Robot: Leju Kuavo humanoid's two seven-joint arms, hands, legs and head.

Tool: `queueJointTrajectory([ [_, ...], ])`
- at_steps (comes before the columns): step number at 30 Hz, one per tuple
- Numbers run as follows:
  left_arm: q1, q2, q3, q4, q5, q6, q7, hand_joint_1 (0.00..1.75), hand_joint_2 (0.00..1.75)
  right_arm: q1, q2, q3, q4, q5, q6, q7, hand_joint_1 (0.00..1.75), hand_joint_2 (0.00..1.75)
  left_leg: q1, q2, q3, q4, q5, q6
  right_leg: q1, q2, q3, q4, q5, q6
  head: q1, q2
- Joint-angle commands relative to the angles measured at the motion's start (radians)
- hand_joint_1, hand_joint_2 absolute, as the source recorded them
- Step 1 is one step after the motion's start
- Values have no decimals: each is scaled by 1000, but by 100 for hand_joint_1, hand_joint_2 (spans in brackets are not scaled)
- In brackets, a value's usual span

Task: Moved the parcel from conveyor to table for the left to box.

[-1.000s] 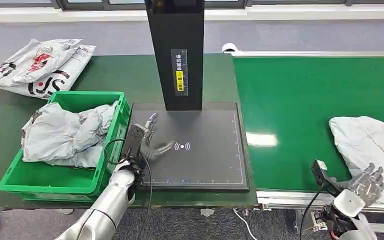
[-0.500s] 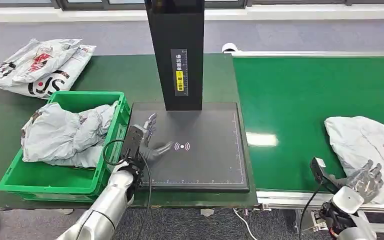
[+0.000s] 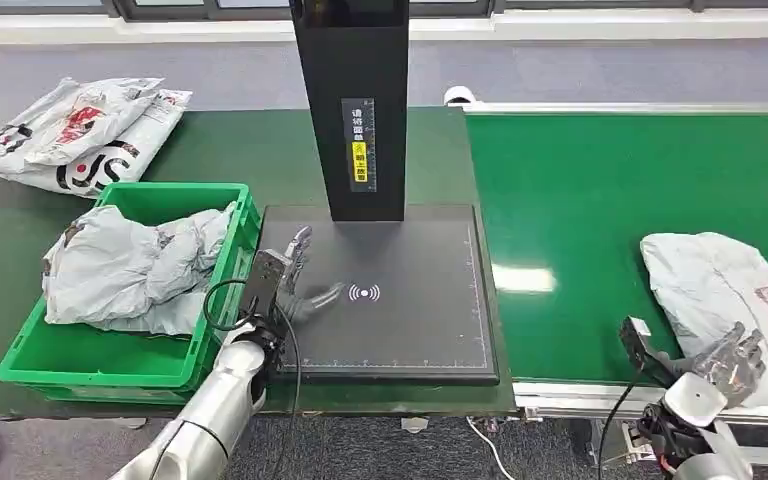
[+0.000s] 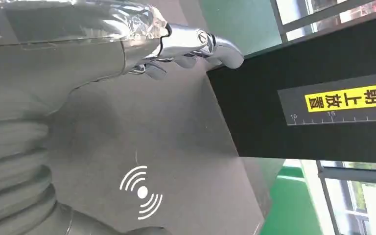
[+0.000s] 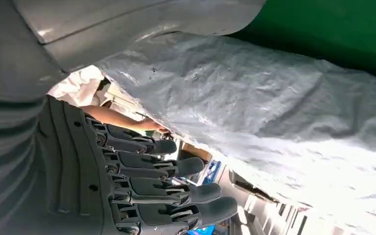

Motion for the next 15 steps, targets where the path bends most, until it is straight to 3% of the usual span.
queueJointTrajectory([
  [1, -24, 15, 24, 41, 1, -4, 4, 0, 175, -46, -1, 52, 55, -3, 10, -2, 0, 175, 0, 3, 3, -1, -1, 1, 0, 2, 2, -1, 0, 0, 0, 0],
  [7, -24, 15, 24, 42, 1, -4, 4, 0, 175, -47, -2, 55, 57, -3, 18, 0, 0, 175, 0, 3, 3, -1, -1, 1, 0, 2, 2, -1, 0, 0, 0, 0],
  [9, -28, 15, 26, 48, 2, -7, 2, 0, 175, -53, 0, 38, 71, -20, 83, -4, 0, 175, -1, 3, 3, -1, -1, 1, 0, 2, 2, -1, 0, 0, 0, 0],
  [14, -63, 11, 13, 98, -3, -24, 0, 0, 175, -49, 2, -69, 94, -118, 396, -49, 0, 175, 0, 1, 3, -1, -1, 1, 0, 0, 3, -1, 0, 0, 0, 0],
  [15, -67, 11, 12, 104, -3, -25, -1, 0, 175, -47, -1, -74, 96, -122, 427, -61, 175, 175, 0, 1, 3, 0, -1, 1, 0, 0, 2, -1, 0, 0, 0, 0],
])
